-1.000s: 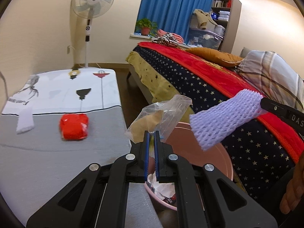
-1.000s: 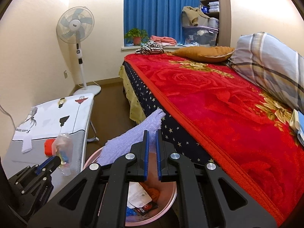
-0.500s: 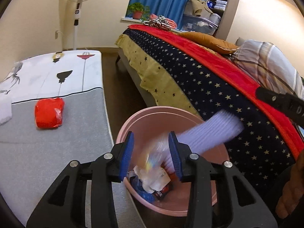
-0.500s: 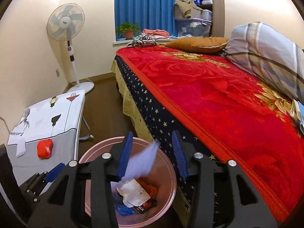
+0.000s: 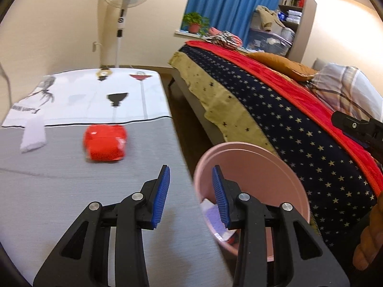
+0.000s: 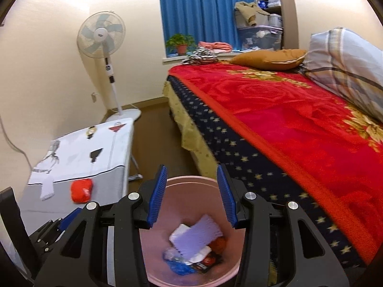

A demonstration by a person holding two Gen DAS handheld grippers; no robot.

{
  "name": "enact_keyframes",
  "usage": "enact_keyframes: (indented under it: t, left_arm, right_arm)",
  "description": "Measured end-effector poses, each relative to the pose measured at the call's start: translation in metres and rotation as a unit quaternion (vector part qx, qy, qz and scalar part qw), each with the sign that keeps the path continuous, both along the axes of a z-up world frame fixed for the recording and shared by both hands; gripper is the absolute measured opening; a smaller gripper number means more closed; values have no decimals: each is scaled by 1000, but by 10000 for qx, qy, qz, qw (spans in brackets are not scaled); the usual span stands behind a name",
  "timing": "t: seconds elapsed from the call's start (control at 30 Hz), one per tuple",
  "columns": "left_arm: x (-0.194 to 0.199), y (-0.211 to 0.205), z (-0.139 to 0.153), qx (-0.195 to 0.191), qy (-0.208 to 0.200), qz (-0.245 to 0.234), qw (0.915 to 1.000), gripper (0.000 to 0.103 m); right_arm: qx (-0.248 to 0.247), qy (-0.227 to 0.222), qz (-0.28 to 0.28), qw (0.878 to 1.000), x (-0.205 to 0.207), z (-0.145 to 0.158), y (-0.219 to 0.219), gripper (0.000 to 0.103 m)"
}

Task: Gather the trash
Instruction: 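Move both tools back to the ironing board toward the white net and red bag, then grasp the white foam net with the left gripper while the right gripper grasps the red plastic bag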

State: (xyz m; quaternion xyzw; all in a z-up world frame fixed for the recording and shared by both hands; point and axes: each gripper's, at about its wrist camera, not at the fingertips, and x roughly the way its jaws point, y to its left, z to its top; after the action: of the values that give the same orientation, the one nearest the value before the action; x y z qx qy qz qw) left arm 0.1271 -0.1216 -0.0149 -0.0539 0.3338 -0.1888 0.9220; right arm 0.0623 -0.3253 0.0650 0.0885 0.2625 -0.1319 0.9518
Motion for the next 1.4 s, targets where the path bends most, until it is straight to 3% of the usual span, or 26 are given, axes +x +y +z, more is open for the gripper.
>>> enact_keyframes:
  t: [0.2,0.47,0.7,1.03,1.4]
  left_arm:
    - [-1,37,3,16,-107,478,9988,26]
    - [-3,93,3,6,-262,1355,9904,15]
    - [2,129,0,61,-291,1973,9799,15]
    - [20,164,-7,110,-224,2491,9682,15]
    - [47,189,-21,28,36,2911,9567,15]
  right_arm:
    - [95,-68,439,9990,11,-4,29,44]
    - [305,-54,1006,9944,31,-21,69,45]
    - [450,73,1501,9876,55,-44,107,56]
    - [799,427,1878,9780,98,-76,142,76]
    - [810,998,2252,9658,150,-107,184,84]
